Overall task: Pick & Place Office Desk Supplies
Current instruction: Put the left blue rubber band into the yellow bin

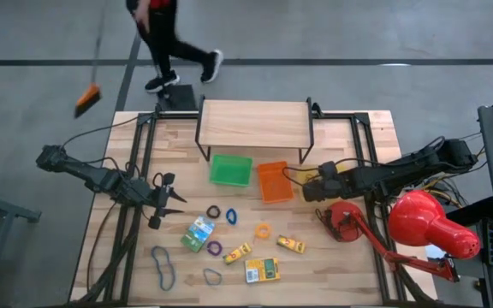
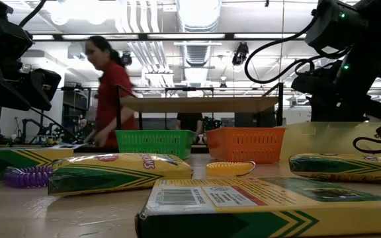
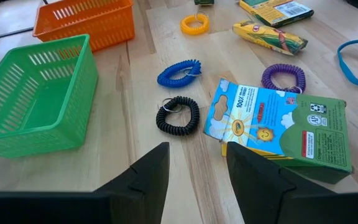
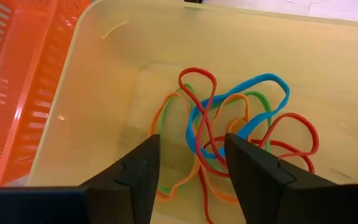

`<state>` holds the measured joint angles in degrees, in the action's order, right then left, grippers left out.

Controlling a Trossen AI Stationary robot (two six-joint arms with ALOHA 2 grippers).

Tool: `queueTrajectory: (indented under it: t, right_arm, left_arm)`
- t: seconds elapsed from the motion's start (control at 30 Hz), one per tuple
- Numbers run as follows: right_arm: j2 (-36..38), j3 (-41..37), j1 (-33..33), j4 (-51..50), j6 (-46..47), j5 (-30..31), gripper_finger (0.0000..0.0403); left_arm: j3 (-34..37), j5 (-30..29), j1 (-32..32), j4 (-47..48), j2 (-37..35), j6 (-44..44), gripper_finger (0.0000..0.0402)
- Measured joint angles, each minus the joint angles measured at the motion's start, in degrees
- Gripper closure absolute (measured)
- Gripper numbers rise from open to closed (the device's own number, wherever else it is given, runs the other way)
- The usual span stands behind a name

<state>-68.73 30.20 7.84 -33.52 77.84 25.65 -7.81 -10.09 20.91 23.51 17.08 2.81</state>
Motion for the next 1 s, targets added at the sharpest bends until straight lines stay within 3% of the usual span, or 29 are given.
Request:
queueTrajectory:
  t: [0.57, 1.0]
  right_arm:
    - [0.0, 3.7, 0.0, 0.2, -2.7, 0.4, 0.0222]
    - [0.0, 12.6, 5.6, 0.2, -9.6, 9.7, 0.0220]
  left_arm:
    - [0.0, 0.0, 0.0, 0.0, 0.0, 0.0, 0.0238]
    - [0.0, 0.0, 0.0, 0.0, 0.0, 0.0, 0.0238]
